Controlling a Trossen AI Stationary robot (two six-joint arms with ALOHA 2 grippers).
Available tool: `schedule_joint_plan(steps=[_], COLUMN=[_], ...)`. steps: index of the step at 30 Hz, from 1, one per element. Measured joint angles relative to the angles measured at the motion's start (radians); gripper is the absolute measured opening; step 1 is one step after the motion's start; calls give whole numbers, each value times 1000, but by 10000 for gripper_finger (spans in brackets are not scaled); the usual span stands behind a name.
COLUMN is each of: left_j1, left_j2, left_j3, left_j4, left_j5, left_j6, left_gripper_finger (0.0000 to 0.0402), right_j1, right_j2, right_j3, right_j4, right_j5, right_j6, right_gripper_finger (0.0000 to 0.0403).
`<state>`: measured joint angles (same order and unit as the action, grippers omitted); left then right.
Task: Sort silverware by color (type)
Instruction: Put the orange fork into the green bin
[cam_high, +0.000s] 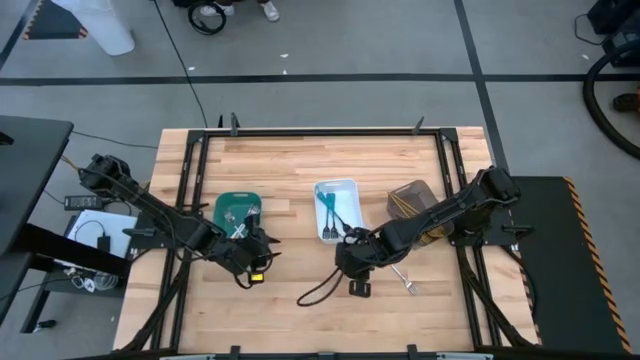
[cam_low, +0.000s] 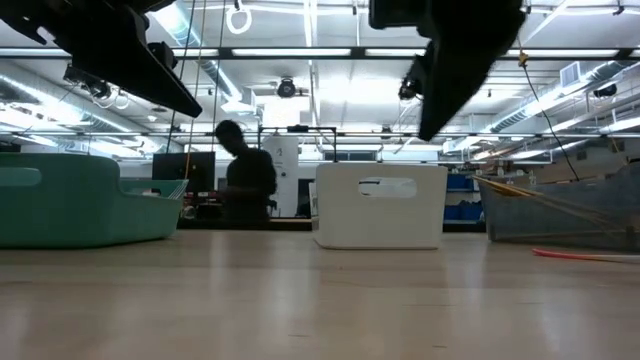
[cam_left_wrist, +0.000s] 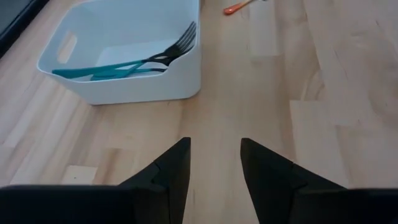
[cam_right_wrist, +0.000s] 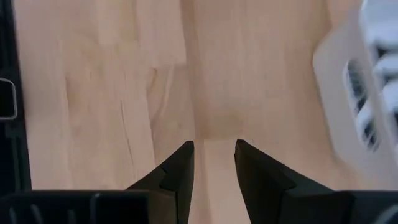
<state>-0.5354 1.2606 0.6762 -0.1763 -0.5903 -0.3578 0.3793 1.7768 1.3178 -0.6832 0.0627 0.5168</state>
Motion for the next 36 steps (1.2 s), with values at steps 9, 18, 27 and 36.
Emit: schedule_joint_plan(steps=[9,18,27,36], left_j1=[47,57,80,136], left_j2=[0,0,0,0], left_j3=[0,0,0,0], left_j4=[-1,-3,-3,-3], left_j5=[-10,-14,-18,-19], left_j6=[79,134,145,145], left_gripper_finger=[148,148,148,148], right_j1=[63,99,164,202], right_j2=[5,5,-11,-59], right_j3=[-54,-155,-208,-231], right_j4=[-109,-139,-177,-169], right_j5=[9,-77,-90,-56], right_j6=[224,406,518,620], right_gripper_finger=[124,114,106,104])
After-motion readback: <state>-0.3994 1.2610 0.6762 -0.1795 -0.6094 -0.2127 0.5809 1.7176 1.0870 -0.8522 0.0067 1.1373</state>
